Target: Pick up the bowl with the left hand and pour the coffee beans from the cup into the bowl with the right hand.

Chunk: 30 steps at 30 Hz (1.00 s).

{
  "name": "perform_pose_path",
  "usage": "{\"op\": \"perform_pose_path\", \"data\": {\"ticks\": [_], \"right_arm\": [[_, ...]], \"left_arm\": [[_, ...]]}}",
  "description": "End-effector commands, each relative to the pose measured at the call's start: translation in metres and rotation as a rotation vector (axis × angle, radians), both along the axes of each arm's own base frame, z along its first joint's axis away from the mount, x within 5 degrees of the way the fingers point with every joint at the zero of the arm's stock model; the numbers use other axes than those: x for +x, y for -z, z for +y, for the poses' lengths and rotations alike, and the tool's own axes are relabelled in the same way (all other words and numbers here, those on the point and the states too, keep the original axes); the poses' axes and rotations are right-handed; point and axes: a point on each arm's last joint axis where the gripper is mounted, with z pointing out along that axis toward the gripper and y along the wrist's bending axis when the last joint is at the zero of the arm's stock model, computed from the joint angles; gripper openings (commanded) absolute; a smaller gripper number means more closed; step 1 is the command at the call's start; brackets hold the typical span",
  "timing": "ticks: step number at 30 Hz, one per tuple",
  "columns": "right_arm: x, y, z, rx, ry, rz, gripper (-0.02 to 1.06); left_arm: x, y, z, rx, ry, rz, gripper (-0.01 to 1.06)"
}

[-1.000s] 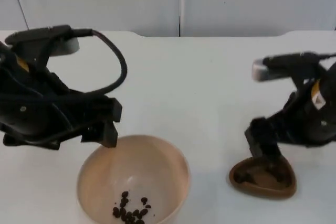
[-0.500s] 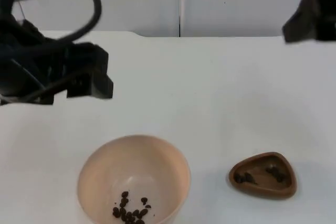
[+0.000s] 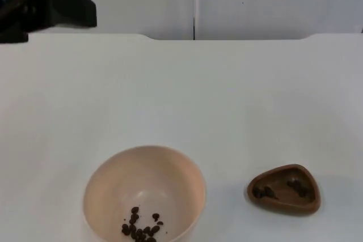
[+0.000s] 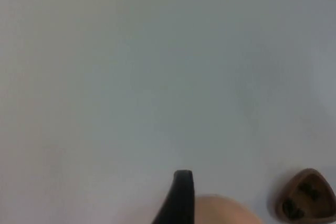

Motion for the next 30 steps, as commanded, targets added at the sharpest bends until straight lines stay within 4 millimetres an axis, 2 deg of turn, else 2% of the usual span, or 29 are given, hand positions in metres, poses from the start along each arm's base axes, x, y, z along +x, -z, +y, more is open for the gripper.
{"op": "perform_pose_path", "data": {"ticks": [1, 7, 16, 20, 30], "right_arm": [[-0.006, -0.003, -0.004, -0.020, -0.010, -0.010, 0.81], [-0.026, -0.012, -0.017, -0.020, -0.025, -0.058, 0.81], [-0.064, -0.012, -0.043, 0.037, -0.019, -0.128, 0.81], [-0.086, -0.006, -0.056, 0.083, -0.022, -0.155, 0.81], [-0.107, 0.010, -0.070, 0.064, -0.026, -0.173, 0.81]], "left_arm": [[-0.006, -0.006, 0.003, 0.007, 0.012, -0.039, 0.77], [-0.023, -0.021, 0.010, 0.022, 0.050, -0.118, 0.77], [-0.054, -0.040, 0.024, 0.031, 0.097, -0.235, 0.77], [-0.072, -0.047, 0.030, 0.018, 0.108, -0.266, 0.77], [-0.104, -0.053, 0.043, 0.068, 0.170, -0.353, 0.77]]}}
